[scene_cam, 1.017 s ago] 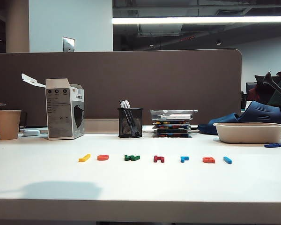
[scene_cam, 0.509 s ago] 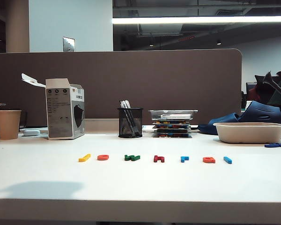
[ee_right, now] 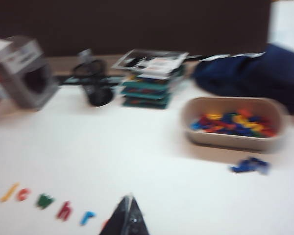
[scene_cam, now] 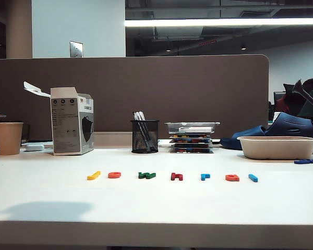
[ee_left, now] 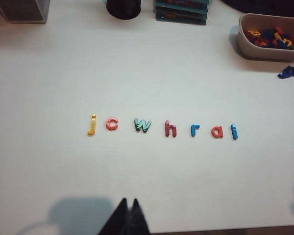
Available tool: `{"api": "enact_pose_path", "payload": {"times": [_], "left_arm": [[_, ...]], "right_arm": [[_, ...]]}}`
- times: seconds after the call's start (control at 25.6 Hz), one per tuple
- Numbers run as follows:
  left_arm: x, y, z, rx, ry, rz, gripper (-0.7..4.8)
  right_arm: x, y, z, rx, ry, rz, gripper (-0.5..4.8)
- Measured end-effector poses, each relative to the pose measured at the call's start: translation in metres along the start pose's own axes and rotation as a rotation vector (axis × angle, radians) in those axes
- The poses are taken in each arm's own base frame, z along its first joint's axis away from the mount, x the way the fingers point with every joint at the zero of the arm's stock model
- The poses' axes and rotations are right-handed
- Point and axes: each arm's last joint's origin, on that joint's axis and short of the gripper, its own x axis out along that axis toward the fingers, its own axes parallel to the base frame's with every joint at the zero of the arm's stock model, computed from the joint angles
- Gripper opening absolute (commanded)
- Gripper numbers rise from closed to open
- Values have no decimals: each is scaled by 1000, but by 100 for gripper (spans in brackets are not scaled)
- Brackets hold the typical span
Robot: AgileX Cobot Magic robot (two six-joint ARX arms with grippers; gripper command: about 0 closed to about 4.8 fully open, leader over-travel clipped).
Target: Select the appropriate letters from the row of letter magnets placed on the table to arrange into the word "car".
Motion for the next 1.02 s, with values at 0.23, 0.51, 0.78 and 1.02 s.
{"api": "enact_pose_path", "payload": {"times": [0.23, 0.51, 0.78, 1.02], "left_arm": [[0, 0, 0, 0, 0, 0, -5], [0, 0, 0, -1, 0, 0, -5], [0, 0, 0, -1, 0, 0, -5], [0, 0, 0, -1, 0, 0, -5]], "right_arm": [[87, 7, 30, 51, 232, 274, -6], [167, 45, 9, 39, 415, 470, -6], [236, 76, -43, 41, 560, 623, -6], [278, 117, -64, 23, 628, 706, -6]]}}
